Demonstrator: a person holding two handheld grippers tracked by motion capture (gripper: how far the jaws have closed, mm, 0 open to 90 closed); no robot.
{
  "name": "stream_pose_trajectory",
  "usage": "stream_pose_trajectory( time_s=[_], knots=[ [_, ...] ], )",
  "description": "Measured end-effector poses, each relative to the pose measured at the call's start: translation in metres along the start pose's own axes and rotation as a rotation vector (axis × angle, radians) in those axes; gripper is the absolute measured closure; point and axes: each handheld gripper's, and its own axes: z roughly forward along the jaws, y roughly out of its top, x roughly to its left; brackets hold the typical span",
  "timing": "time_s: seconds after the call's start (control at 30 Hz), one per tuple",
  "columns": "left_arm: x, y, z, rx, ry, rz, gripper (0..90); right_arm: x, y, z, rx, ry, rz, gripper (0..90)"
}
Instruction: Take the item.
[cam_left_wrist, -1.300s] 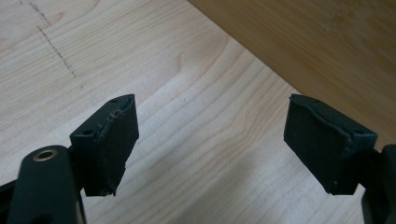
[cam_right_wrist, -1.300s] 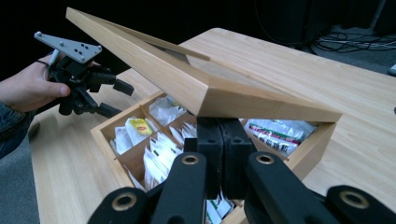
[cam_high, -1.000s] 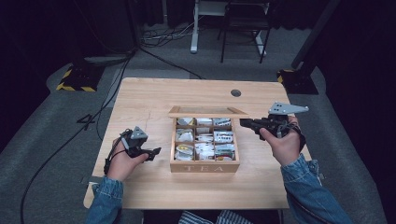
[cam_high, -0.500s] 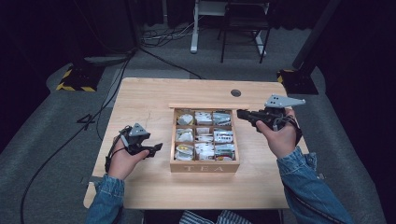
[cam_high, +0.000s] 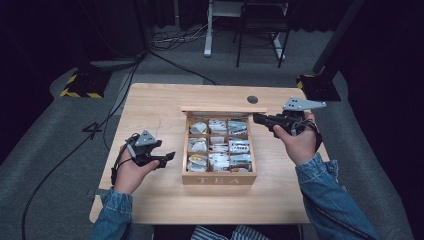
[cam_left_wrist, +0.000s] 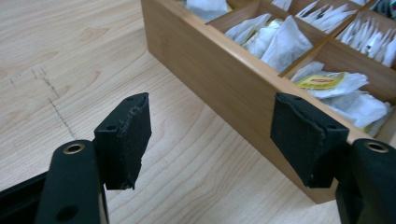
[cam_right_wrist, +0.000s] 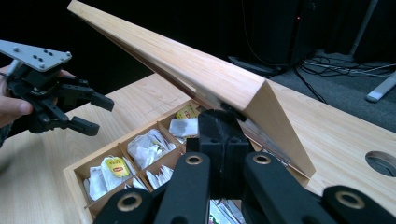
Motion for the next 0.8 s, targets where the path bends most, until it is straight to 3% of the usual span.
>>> stream_pose_trajectory(
  time_s=[0.3,0.37,0.47,0.5,0.53,0.57,0.67,0.8],
  knots=[
    [-0.013,0.016,-0.009,-0.046,-0.029,0.031,30.0,-0.002,0.001,0.001,0.000,0.002,0.008,90.0],
    [-0.019,0.021,-0.010,-0.060,-0.047,0.042,30.1,-0.002,0.001,0.002,-0.001,0.000,0.008,90.0],
    [-0.038,0.038,-0.013,-0.094,-0.053,0.096,30.7,-0.002,0.002,0.002,0.000,-0.003,0.010,90.0],
    [-0.038,0.038,-0.013,-0.094,-0.053,0.096,30.8,-0.002,0.002,0.002,0.000,-0.003,0.010,90.0],
    [-0.051,0.048,-0.013,-0.122,-0.094,0.129,31.3,-0.001,0.002,0.002,0.002,-0.007,0.011,90.0],
    [-0.051,0.048,-0.013,-0.122,-0.094,0.129,31.5,-0.001,0.002,0.002,0.002,-0.007,0.011,90.0],
    [-0.075,0.064,-0.002,-0.147,-0.176,0.164,32.0,0.000,0.000,0.004,0.004,-0.010,0.011,90.0],
    [-0.087,0.071,0.014,-0.112,-0.199,0.176,32.0,-0.001,-0.002,0.005,0.005,0.000,0.018,90.0]
  ],
)
